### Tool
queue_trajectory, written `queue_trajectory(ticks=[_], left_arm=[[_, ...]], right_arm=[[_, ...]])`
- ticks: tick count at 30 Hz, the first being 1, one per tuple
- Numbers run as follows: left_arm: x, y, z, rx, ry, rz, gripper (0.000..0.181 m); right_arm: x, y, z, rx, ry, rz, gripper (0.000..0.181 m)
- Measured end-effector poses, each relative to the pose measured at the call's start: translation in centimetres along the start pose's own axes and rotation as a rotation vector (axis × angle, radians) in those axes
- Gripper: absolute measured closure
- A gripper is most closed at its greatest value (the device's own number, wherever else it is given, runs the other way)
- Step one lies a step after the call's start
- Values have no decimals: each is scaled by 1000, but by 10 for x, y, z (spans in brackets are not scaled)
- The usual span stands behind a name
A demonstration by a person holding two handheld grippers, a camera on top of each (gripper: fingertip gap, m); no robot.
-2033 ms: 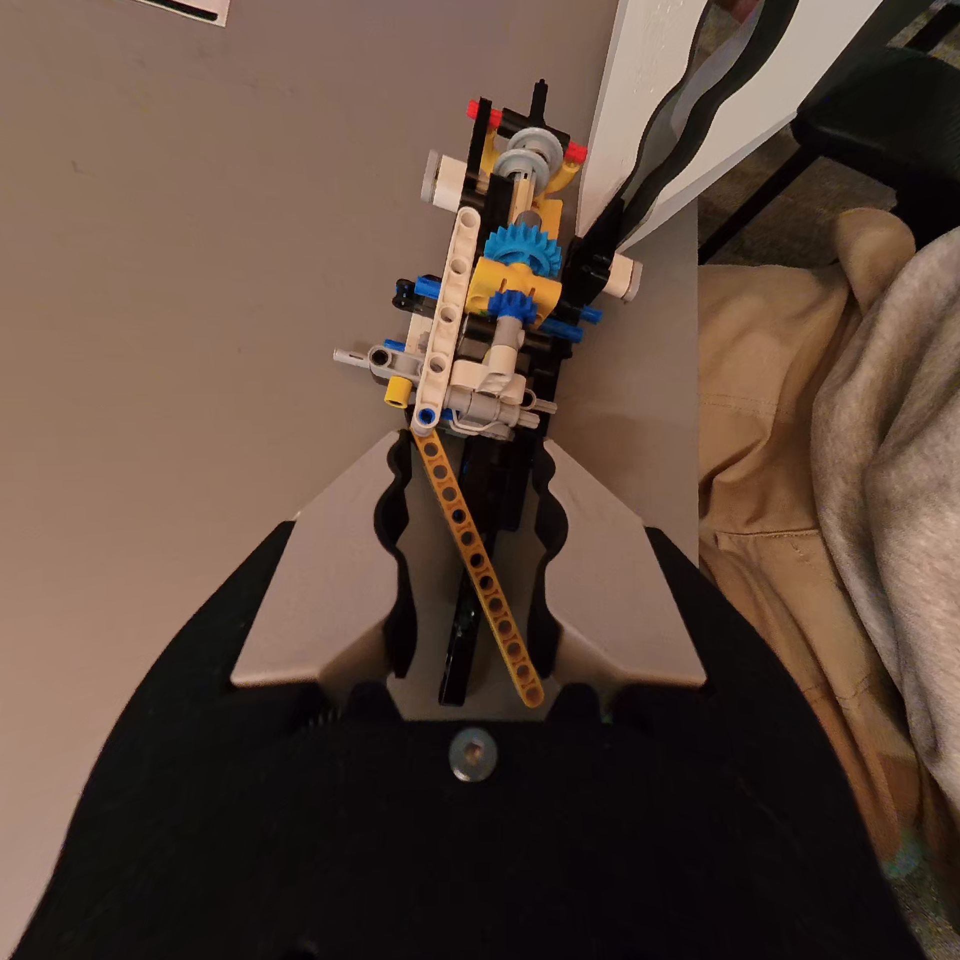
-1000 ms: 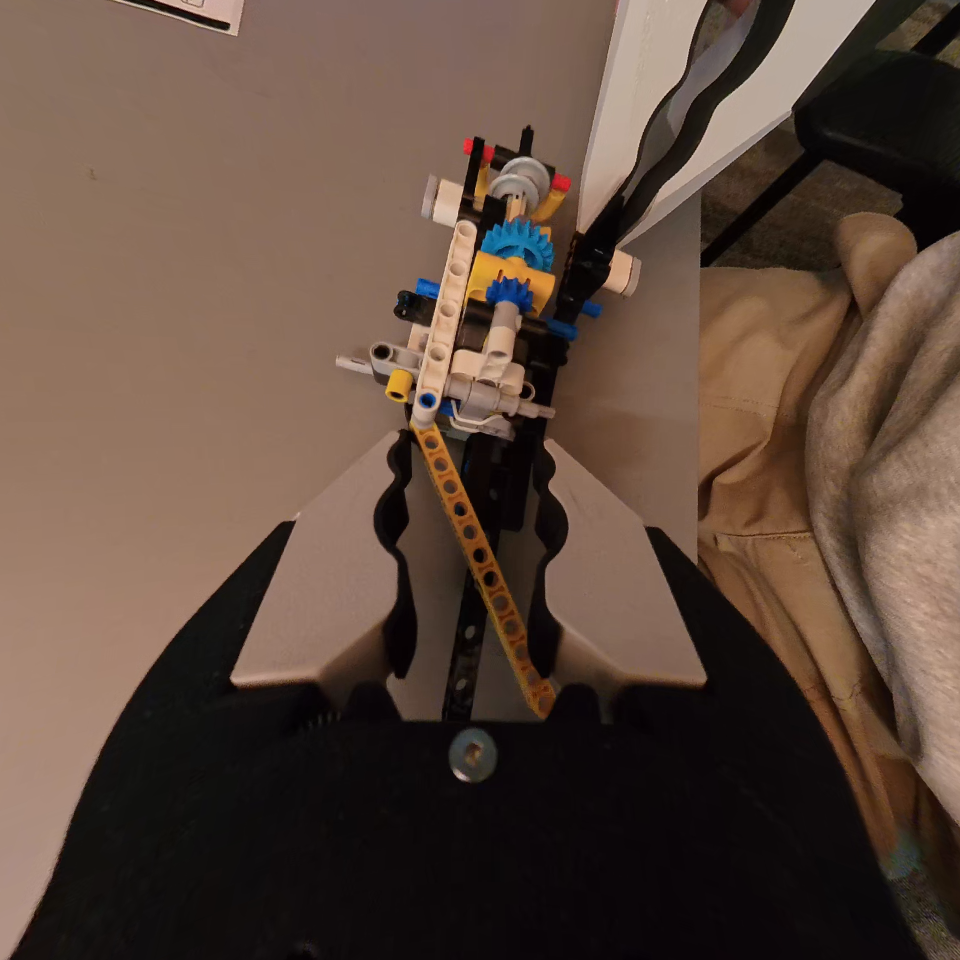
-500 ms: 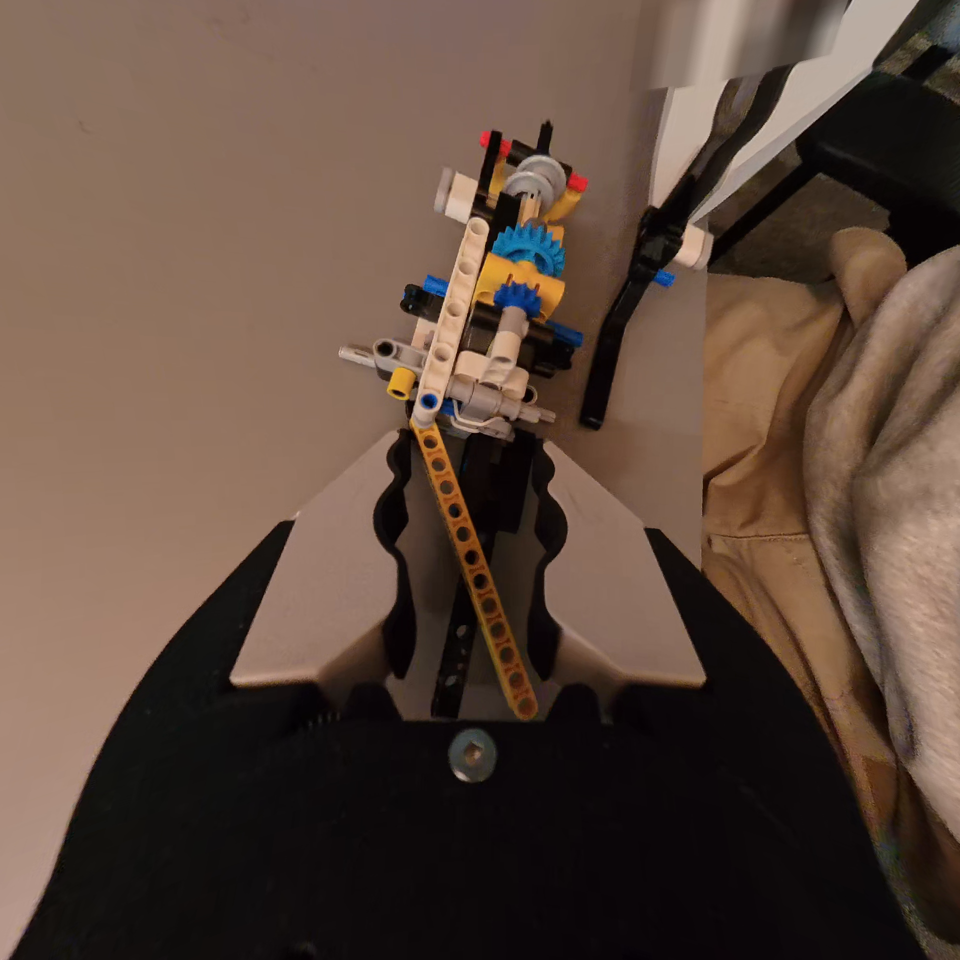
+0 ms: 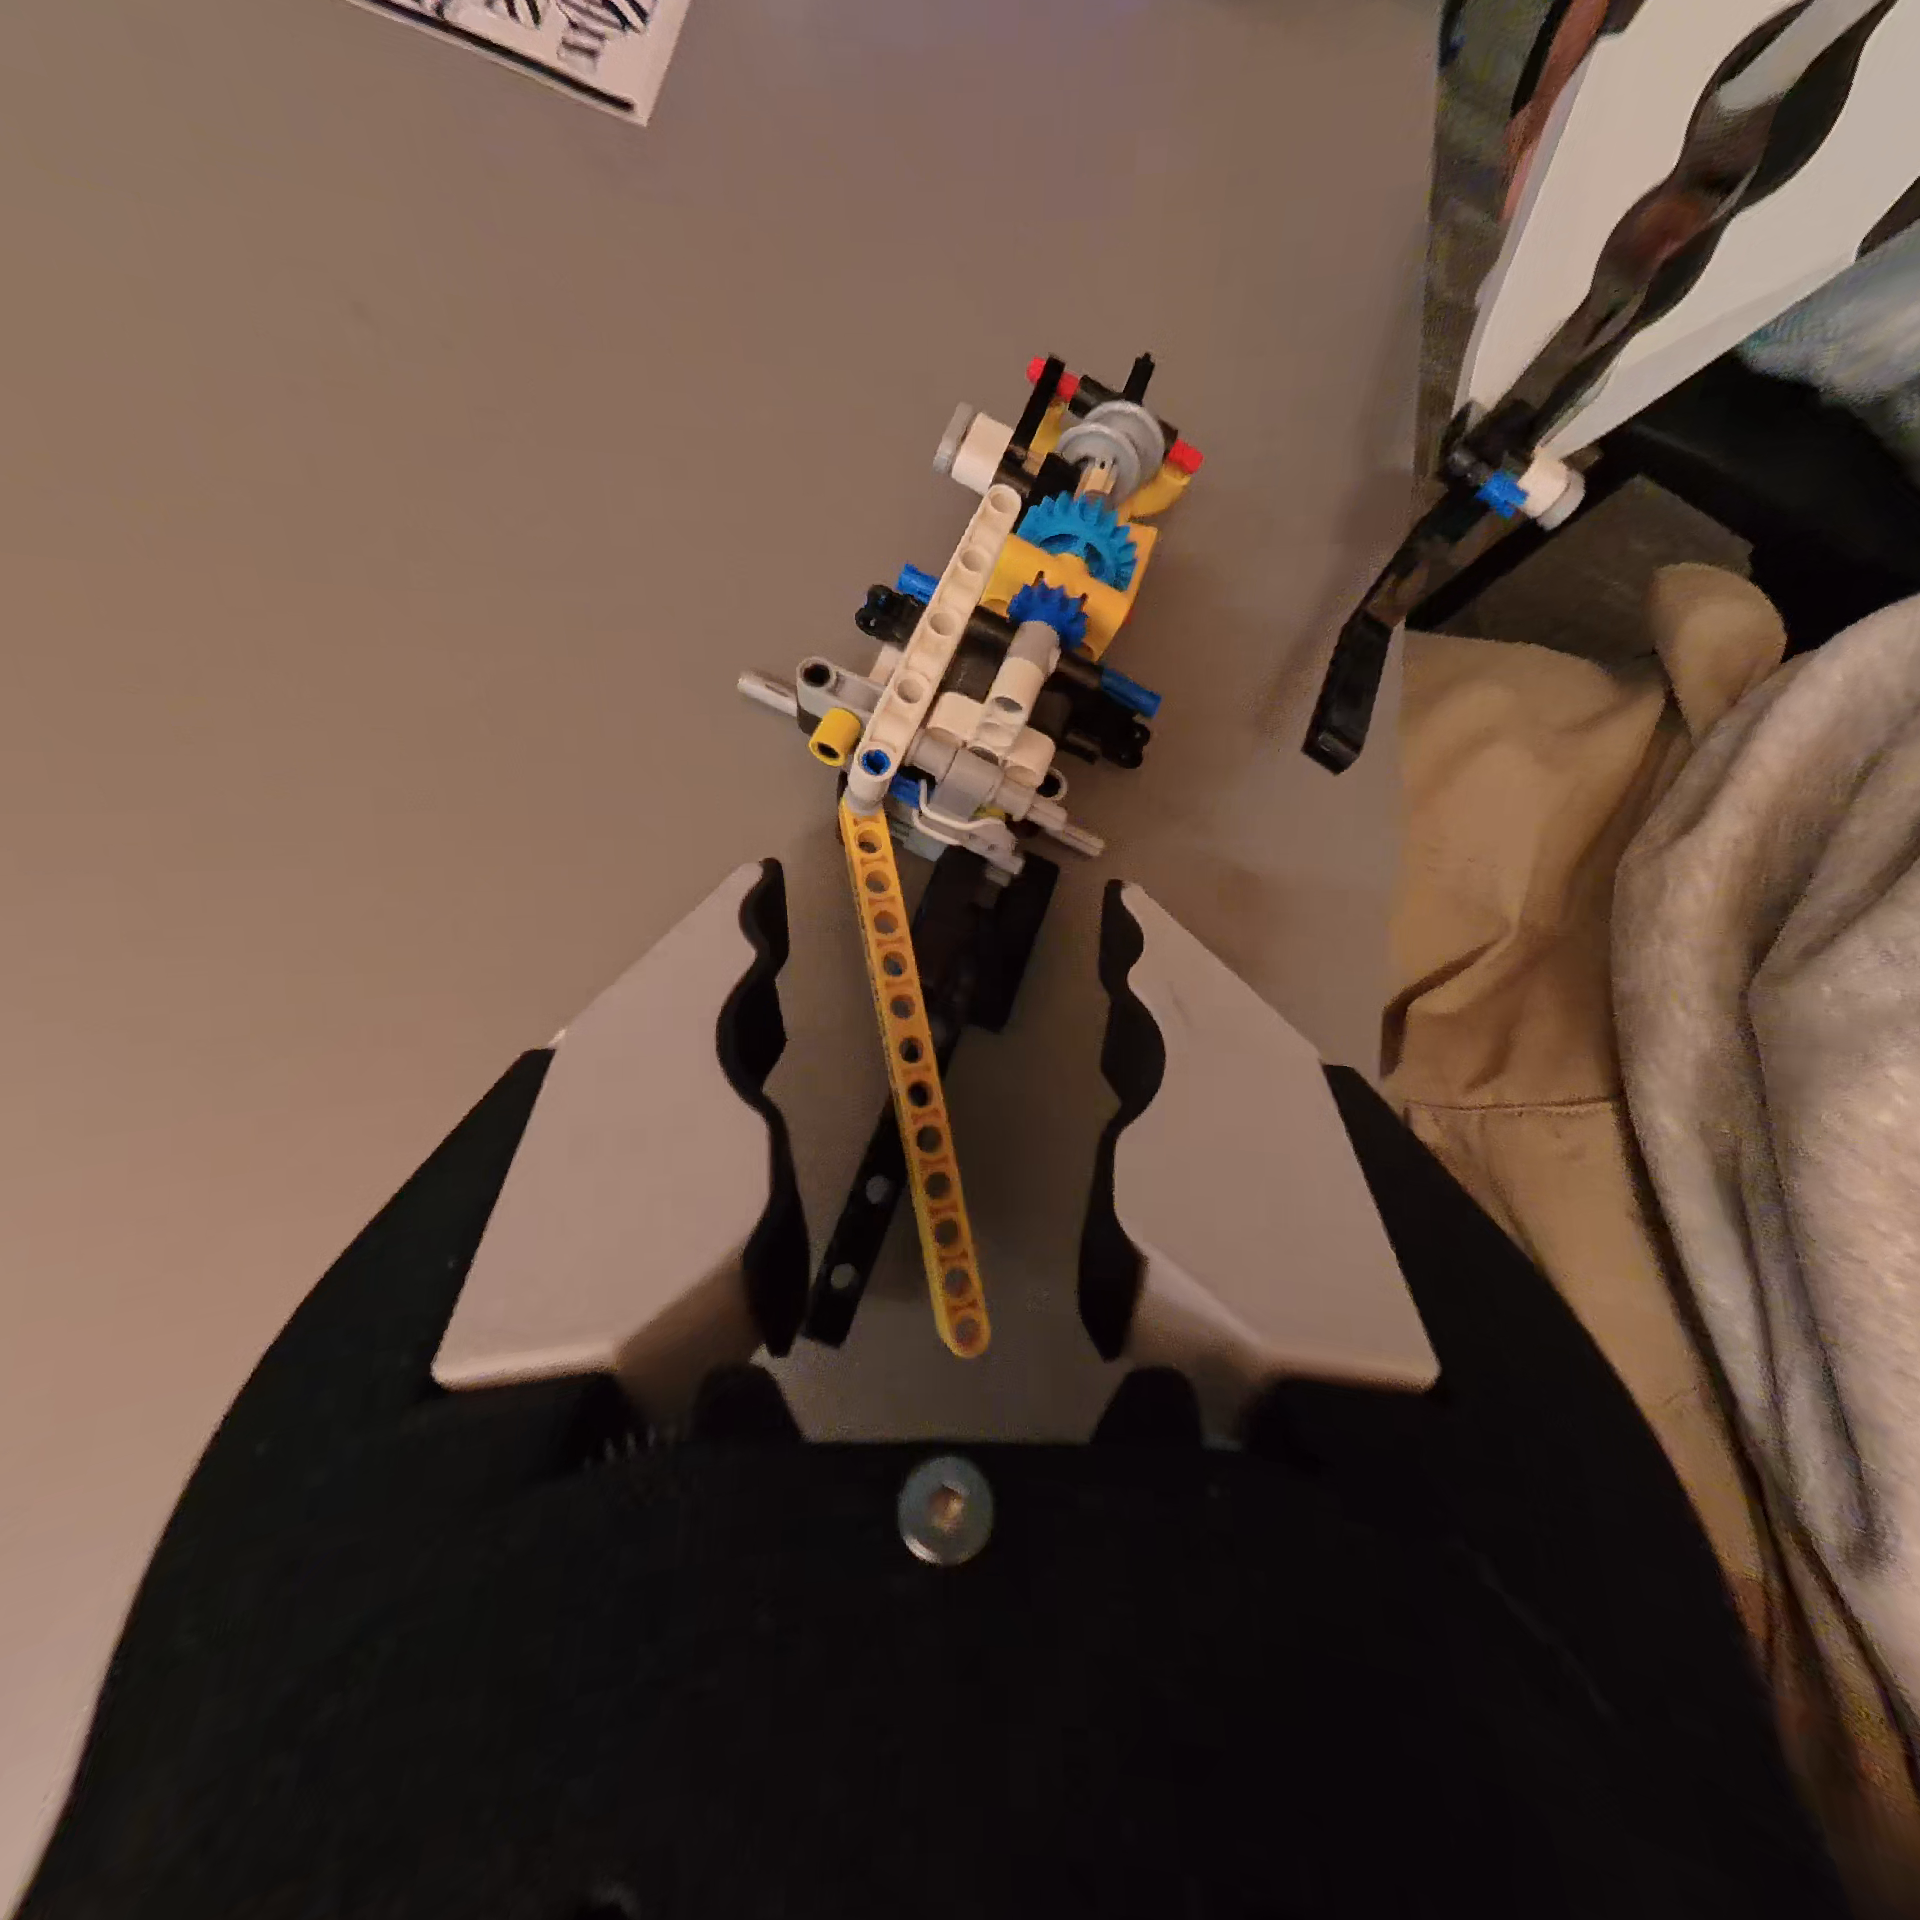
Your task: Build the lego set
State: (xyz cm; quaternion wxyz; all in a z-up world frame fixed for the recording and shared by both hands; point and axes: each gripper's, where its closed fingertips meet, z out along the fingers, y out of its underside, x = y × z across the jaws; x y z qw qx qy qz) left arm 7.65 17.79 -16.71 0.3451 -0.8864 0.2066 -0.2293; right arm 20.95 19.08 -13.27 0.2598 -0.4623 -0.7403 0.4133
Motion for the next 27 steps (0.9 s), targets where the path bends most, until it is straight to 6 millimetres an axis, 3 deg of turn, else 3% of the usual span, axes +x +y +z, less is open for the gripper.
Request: queue_trajectory(ticks=[1, 4, 10, 21, 27], left_arm=[[2, -1, -4, 26, -4, -6, 120], [12, -10, -18, 179, -14, -40, 117], [22, -17, -49, 477, -34, -156, 112], [12, -15, -62, 541, -79, -176, 113], [9, -20, -64, 566, -72, -185, 114]], right_arm=[[-1, -1, -1, 27, 6, 5, 175], [-3, 2, 0, 116, -33, 99, 175], [3, 12, 8, 114, -46, 146, 175], [-10, 14, 11, 91, -63, 98, 175], [2, 13, 4, 109, 8, 96, 175]])
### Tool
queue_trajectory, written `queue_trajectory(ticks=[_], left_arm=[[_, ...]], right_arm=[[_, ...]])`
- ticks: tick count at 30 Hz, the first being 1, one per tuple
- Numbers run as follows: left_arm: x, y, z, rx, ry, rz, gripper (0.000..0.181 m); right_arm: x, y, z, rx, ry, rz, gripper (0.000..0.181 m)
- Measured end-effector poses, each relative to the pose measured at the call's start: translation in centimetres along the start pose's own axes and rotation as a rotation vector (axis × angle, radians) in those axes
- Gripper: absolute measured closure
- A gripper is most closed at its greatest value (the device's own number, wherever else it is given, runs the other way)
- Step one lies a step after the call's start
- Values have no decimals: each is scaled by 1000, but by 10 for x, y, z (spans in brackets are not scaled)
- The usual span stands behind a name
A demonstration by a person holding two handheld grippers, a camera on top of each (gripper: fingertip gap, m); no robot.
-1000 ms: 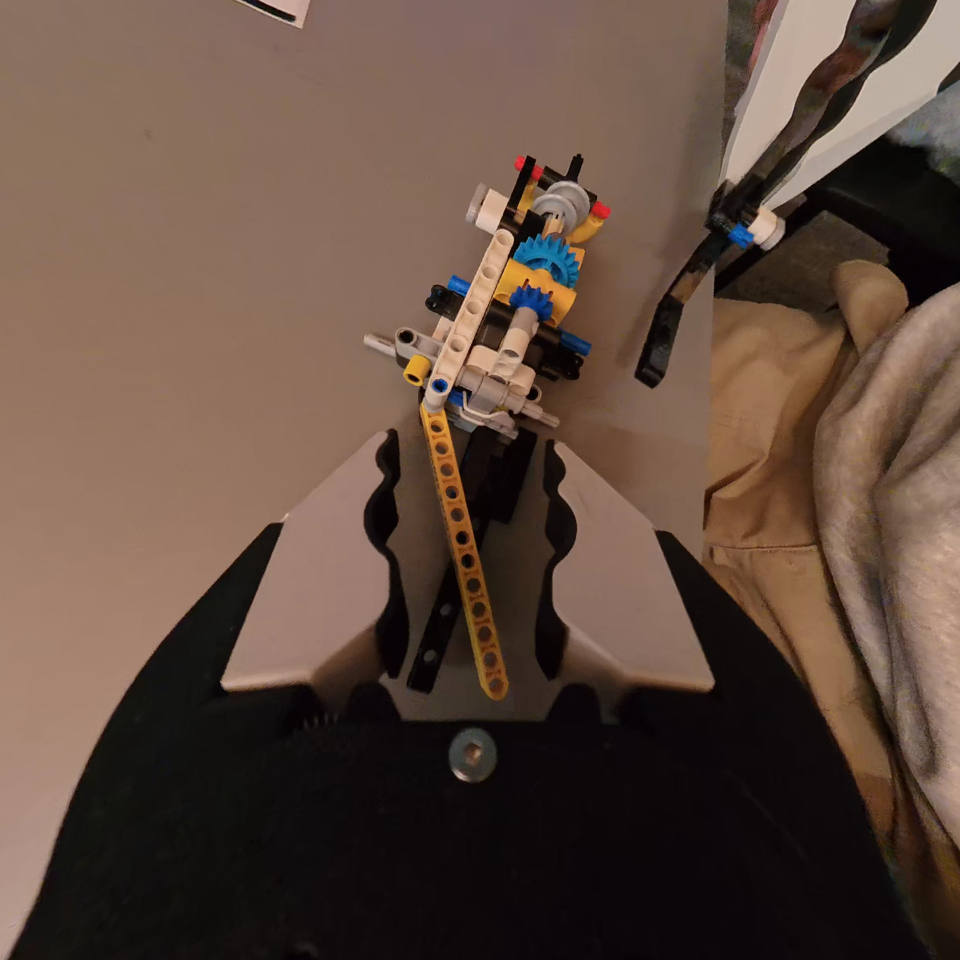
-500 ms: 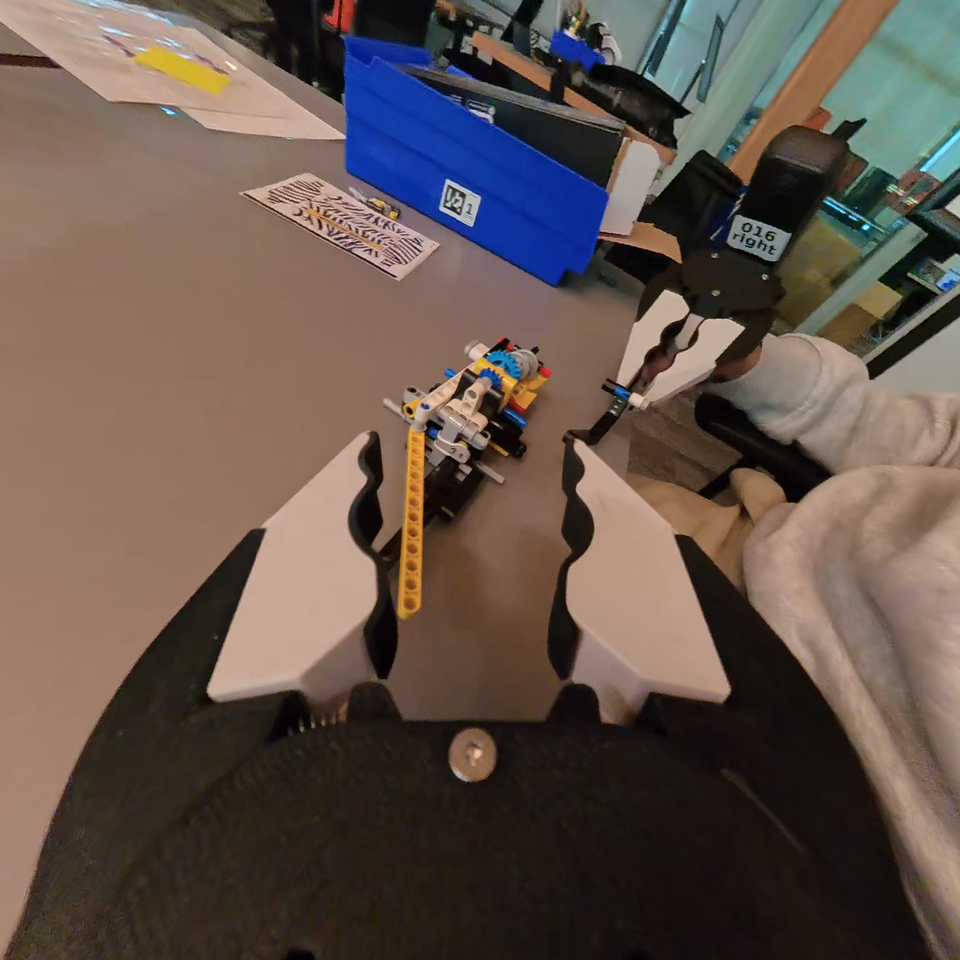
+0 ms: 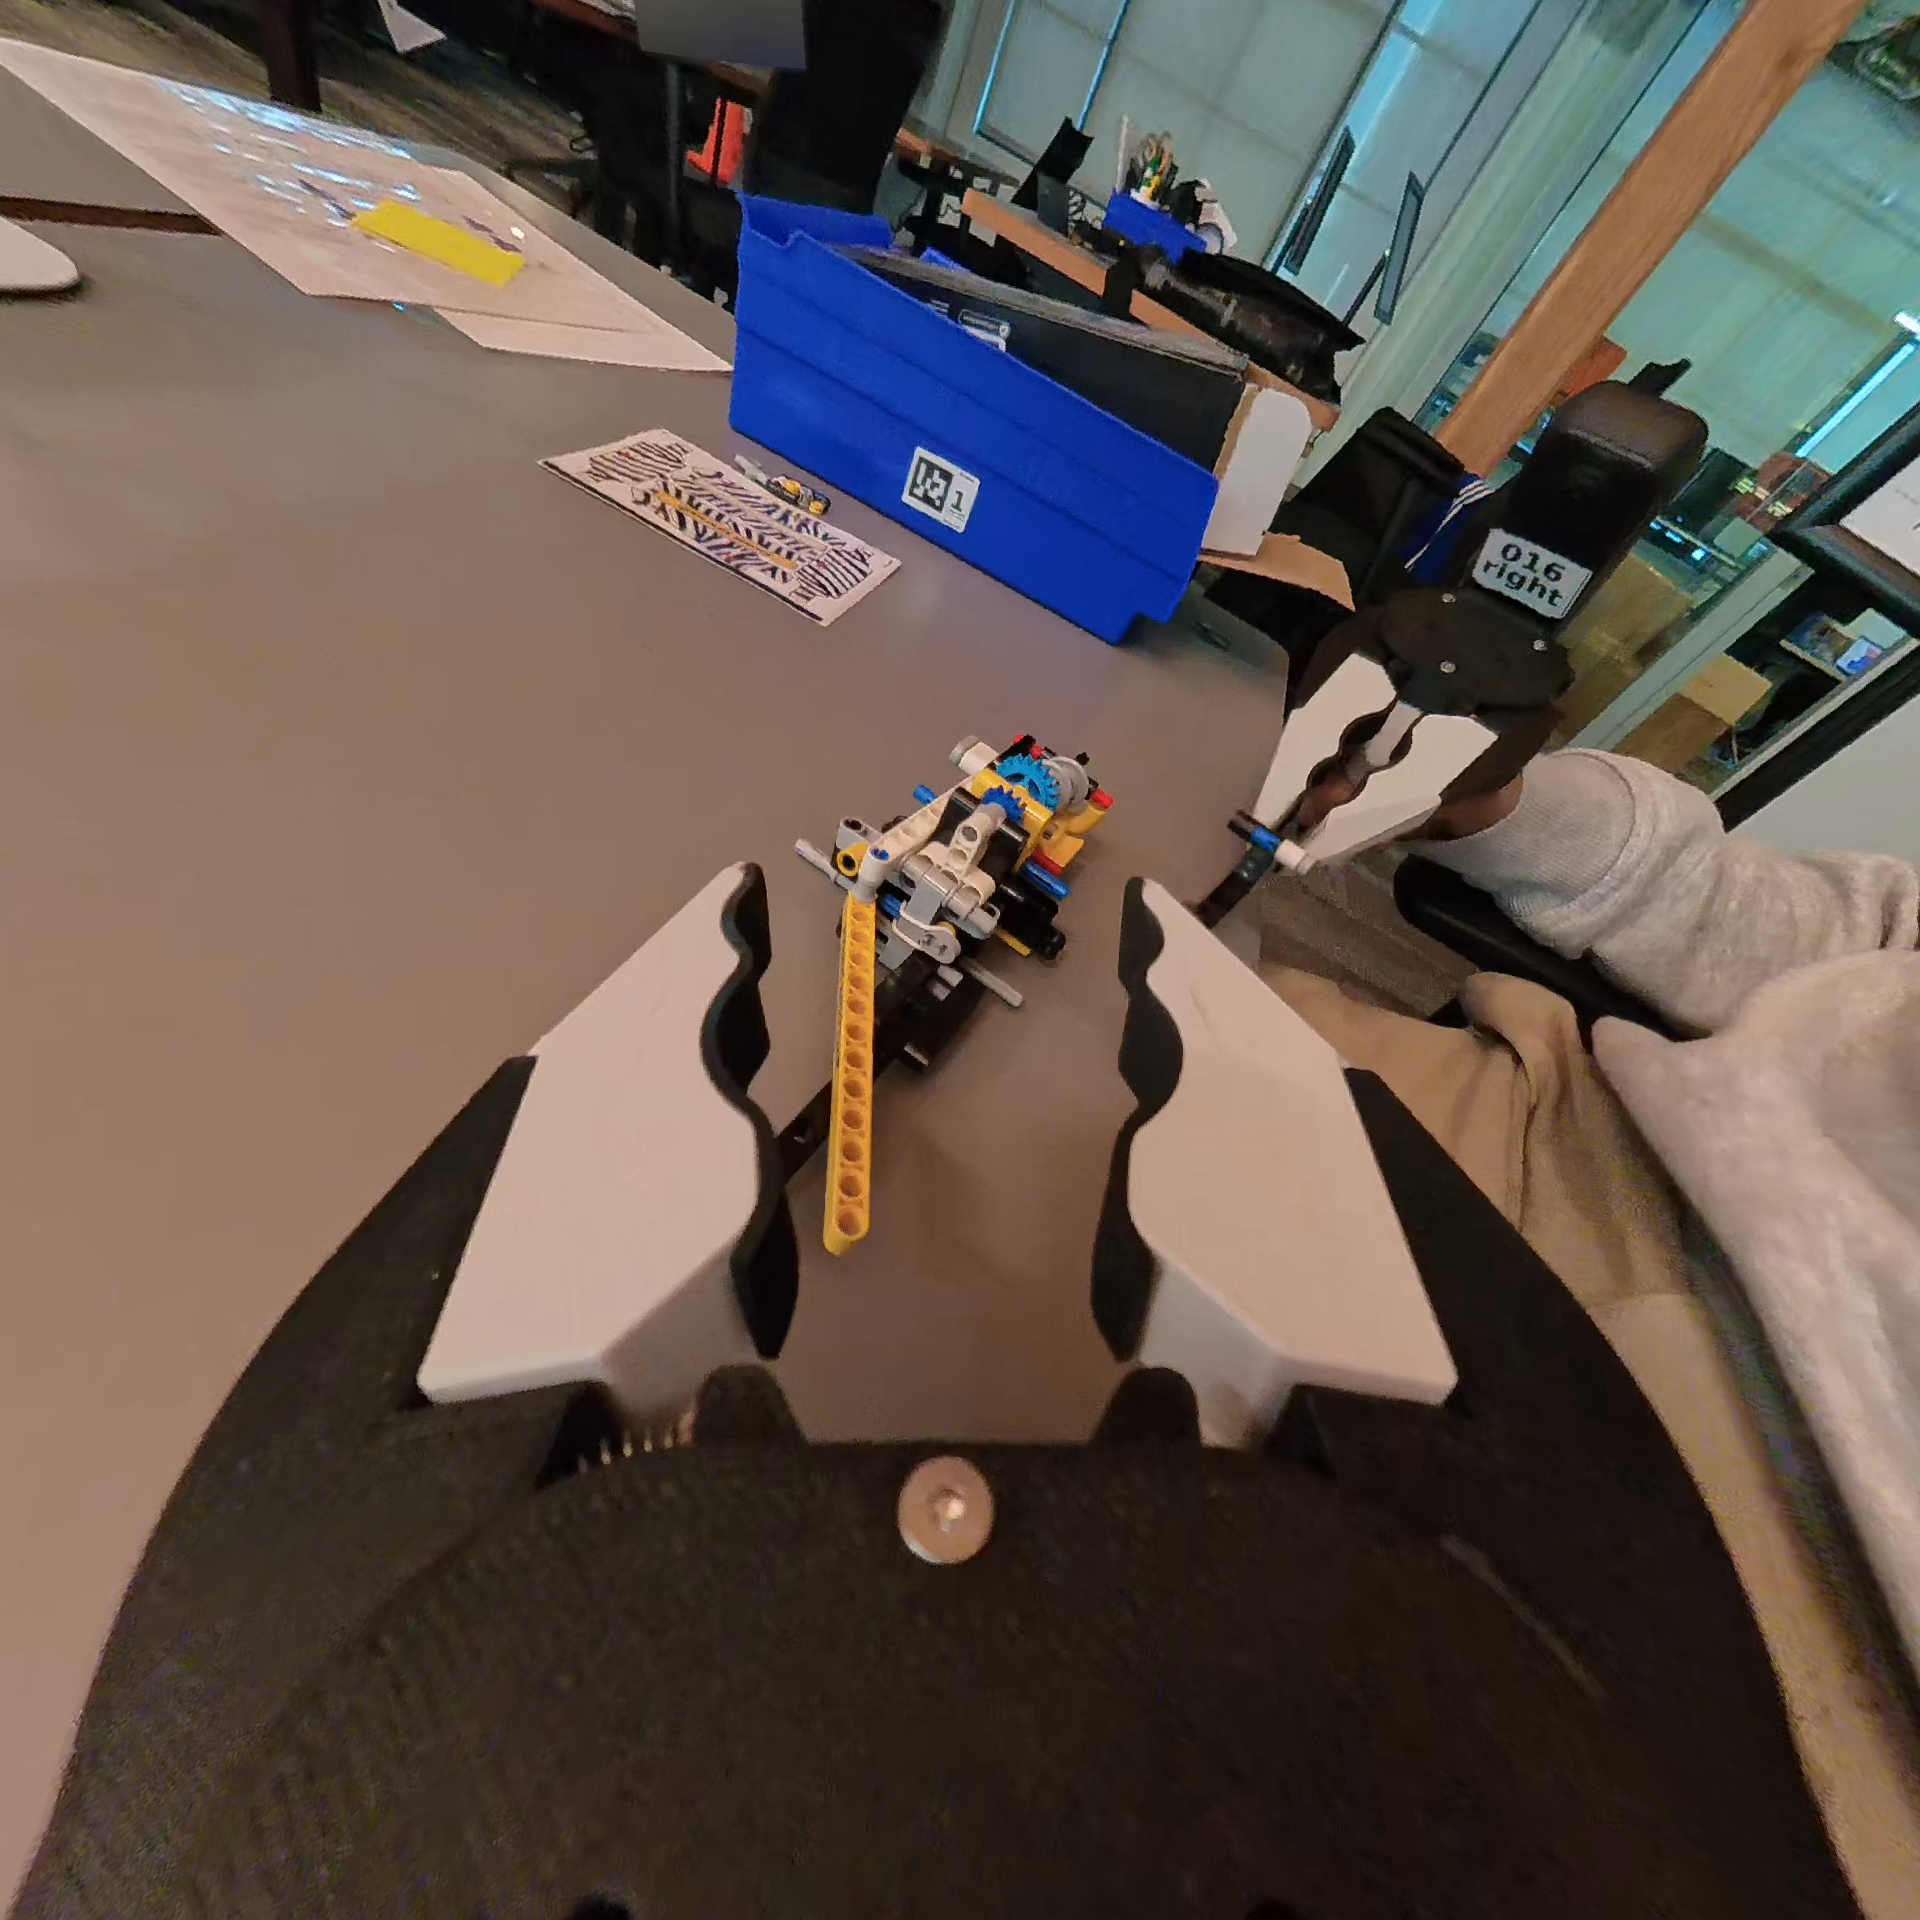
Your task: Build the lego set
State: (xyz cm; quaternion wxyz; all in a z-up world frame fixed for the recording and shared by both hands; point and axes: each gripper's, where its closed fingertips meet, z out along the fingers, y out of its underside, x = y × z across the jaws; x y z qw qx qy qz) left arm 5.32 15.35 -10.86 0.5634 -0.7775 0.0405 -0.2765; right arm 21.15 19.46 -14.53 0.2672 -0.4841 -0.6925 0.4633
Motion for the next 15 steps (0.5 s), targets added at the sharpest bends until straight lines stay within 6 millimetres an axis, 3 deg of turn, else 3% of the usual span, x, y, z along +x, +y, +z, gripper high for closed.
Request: queue_trajectory(ticks=[6, 15], left_arm=[[4, -2, 1, -4, 3, 30, 114], [1, -14, 2, 61, 22, 17, 117]], right_arm=[[16, -20, -24, 102, 131, -39, 176], [25, -17, -25, 120, 111, 14, 175]])
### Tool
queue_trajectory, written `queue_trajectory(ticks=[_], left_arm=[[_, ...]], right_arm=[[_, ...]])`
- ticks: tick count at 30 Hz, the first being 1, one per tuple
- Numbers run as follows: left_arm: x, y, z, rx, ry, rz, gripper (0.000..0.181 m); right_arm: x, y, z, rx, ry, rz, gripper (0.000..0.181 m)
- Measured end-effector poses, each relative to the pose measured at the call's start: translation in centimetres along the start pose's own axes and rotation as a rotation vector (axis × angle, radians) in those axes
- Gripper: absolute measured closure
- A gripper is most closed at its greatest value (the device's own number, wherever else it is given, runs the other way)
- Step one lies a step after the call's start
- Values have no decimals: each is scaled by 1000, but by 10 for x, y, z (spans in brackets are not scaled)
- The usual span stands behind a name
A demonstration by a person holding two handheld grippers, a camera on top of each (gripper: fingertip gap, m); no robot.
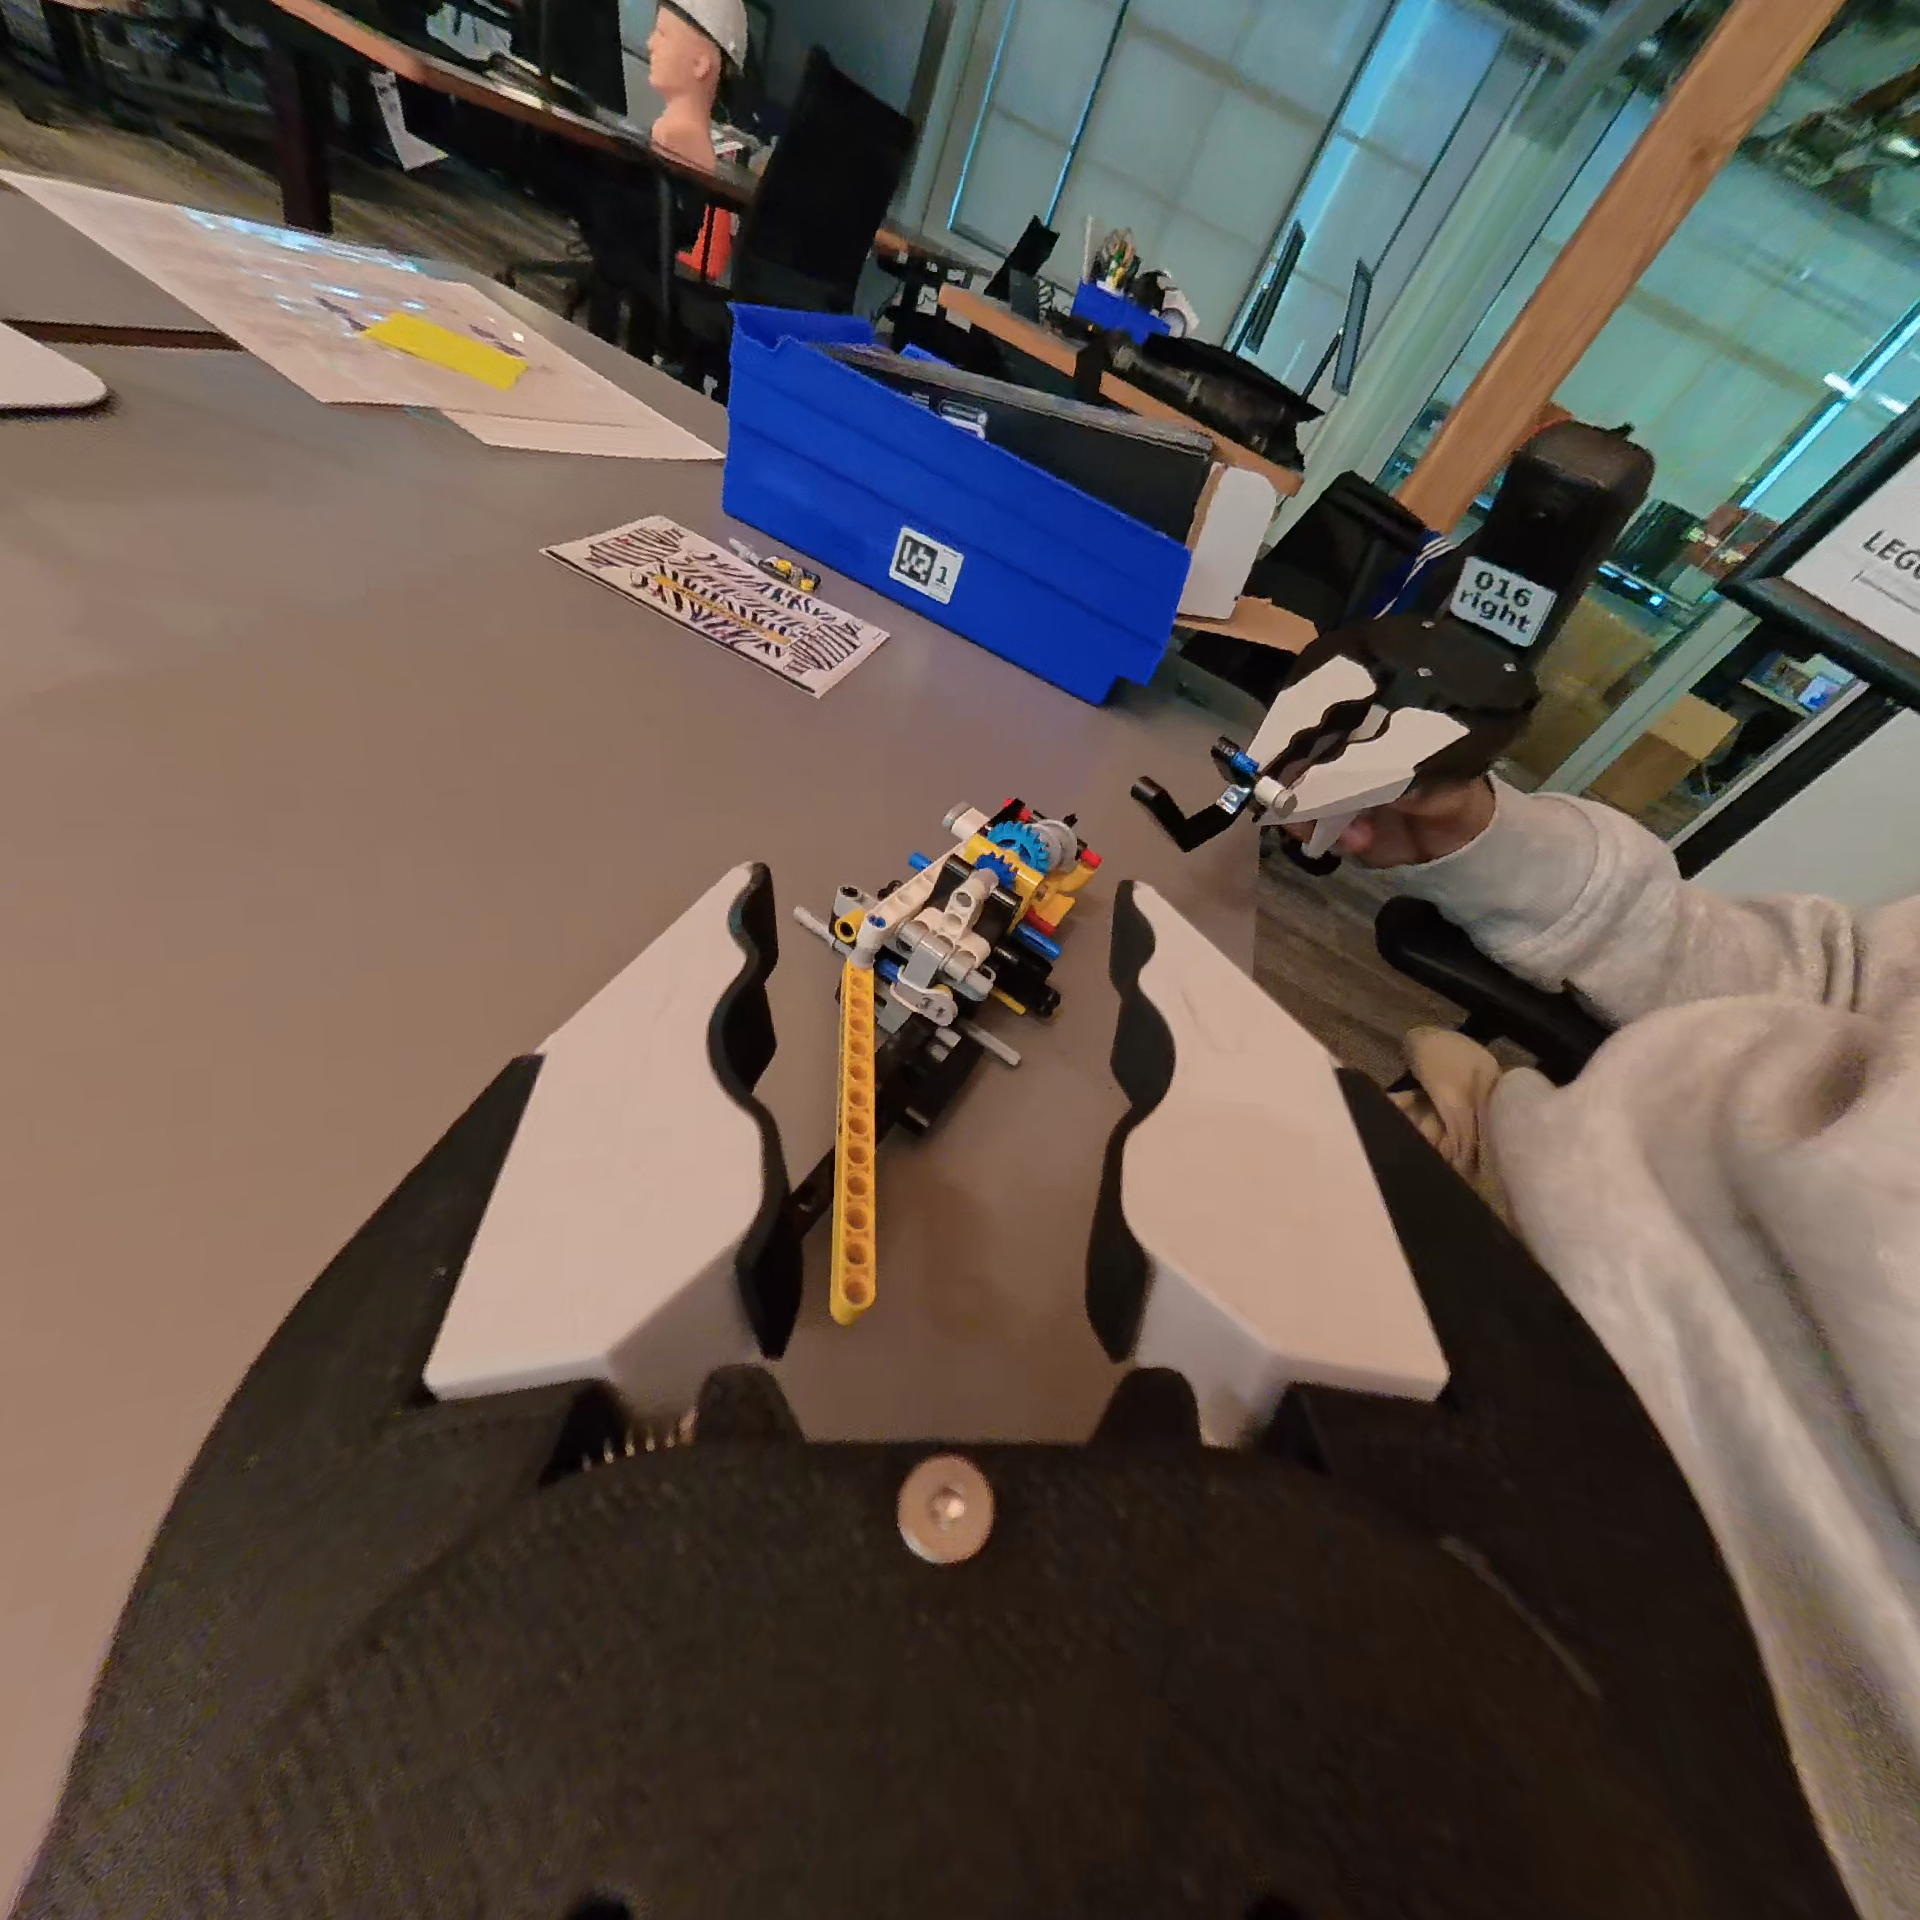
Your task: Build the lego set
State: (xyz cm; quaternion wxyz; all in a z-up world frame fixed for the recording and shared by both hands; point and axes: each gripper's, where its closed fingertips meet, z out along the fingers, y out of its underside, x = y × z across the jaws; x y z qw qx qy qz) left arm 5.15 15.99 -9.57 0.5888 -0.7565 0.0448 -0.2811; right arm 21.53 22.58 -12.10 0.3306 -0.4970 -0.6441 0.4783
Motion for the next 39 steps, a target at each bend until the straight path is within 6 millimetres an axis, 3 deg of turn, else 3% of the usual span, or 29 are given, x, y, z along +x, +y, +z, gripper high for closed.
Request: queue_trajectory(ticks=[6, 13, 22, 29, 32, 39], left_arm=[[-5, 6, 3, -30, -21, 25, 117], [-9, -3, 3, 31, -16, -14, 117], [-21, -1, 11, 44, -34, -36, 115], [-21, -10, 10, 122, -14, -73, 116], [-24, -15, 7, 164, -15, -90, 116], [-28, -20, 1, 216, -32, -100, 116]], right_arm=[[0, -10, -2, 75, -58, 50, 175], [-4, 2, 8, 22, -138, 73, 175], [-12, 19, 24, -115, -126, 5, 175], [-21, 4, 42, -135, -146, -110, 175], [-24, 6, 49, -213, -163, -180, 175], [-14, 10, 36, -144, -204, -73, 175]])
